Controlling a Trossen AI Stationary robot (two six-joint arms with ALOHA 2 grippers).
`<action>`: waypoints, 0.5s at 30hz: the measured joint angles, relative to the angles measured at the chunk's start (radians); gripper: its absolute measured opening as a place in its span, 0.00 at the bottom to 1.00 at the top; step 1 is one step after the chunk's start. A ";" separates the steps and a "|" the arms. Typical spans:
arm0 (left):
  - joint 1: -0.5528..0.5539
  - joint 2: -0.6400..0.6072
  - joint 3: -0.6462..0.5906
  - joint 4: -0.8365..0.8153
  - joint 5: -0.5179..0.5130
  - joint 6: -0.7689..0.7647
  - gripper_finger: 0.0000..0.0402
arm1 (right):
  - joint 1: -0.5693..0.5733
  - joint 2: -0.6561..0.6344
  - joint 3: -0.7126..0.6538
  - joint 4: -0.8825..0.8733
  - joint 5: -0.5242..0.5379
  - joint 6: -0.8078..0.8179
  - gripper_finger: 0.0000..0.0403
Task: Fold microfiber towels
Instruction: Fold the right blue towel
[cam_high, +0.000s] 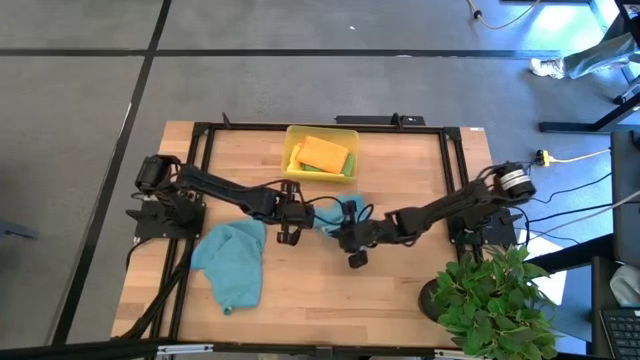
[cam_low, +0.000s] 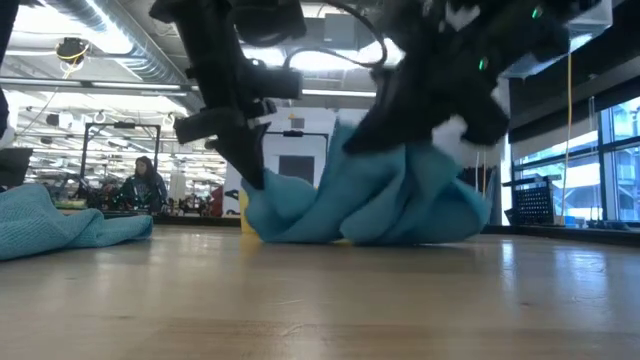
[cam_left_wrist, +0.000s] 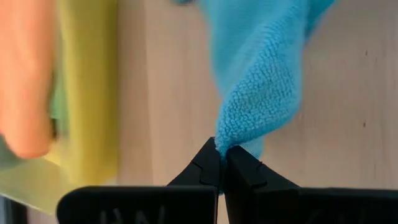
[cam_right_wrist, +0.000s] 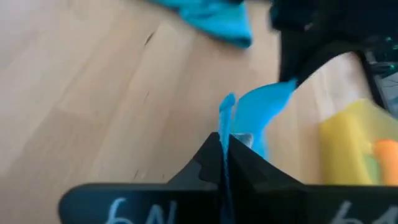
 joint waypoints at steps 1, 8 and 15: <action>-0.001 -0.007 0.001 0.000 -0.009 0.000 0.00 | 0.000 -0.021 0.000 -0.013 0.002 0.013 0.03; -0.008 -0.084 0.002 0.018 -0.019 -0.007 0.00 | -0.041 -0.075 0.000 -0.077 -0.102 0.118 0.06; -0.018 -0.105 0.002 0.037 -0.018 -0.006 0.00 | -0.076 0.032 0.000 -0.034 -0.183 0.177 0.10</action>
